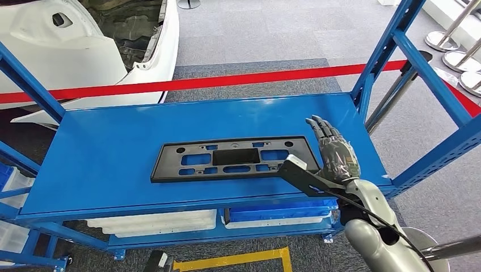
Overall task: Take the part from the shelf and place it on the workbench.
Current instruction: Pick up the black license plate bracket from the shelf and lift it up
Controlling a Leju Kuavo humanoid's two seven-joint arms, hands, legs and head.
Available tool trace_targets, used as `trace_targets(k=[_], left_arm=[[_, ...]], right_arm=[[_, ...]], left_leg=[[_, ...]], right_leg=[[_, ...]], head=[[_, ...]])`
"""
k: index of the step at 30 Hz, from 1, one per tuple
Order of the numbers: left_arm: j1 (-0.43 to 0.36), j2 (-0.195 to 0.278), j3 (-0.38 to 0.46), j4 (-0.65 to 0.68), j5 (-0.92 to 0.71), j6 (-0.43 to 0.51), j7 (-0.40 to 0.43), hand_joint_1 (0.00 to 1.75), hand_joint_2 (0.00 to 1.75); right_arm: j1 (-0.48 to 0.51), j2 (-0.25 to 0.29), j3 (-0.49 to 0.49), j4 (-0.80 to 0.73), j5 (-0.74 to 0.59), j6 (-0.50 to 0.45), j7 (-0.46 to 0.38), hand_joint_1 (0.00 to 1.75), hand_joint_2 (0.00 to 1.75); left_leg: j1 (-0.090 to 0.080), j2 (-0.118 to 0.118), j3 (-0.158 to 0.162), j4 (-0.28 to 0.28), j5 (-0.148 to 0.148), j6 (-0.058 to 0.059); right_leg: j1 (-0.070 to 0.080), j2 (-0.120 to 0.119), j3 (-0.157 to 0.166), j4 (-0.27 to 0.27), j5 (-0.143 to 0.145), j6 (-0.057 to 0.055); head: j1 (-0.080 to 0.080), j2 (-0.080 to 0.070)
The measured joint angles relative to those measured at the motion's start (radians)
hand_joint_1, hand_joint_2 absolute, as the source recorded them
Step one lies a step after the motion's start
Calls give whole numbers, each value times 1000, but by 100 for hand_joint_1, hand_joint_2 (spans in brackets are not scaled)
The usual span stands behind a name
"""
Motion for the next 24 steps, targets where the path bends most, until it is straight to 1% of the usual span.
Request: trace_targets(k=[13,18,24], left_arm=[[-2,0,-3,0,-7,1,4,0,0],[-2,-1,-7,0,-7,0,4,0,0],[-2,-3,-14,0,-7,-1,4,0,0]], right_arm=[[0,26,78,11,-50,-5,-66,0,175],[-2,41,93,25,-72,-7,-76,0,175],[-9,52,99,77,-110,-29,-82,0,175]], left_leg=[[0,0,0,0,0,0],[0,0,0,0,0,0],[0,0,0,0,0,0]], right_leg=[[0,0,0,0,0,0],[0,0,0,0,0,0],[0,0,0,0,0,0]], head=[[0,0],[0,0],[0,0]])
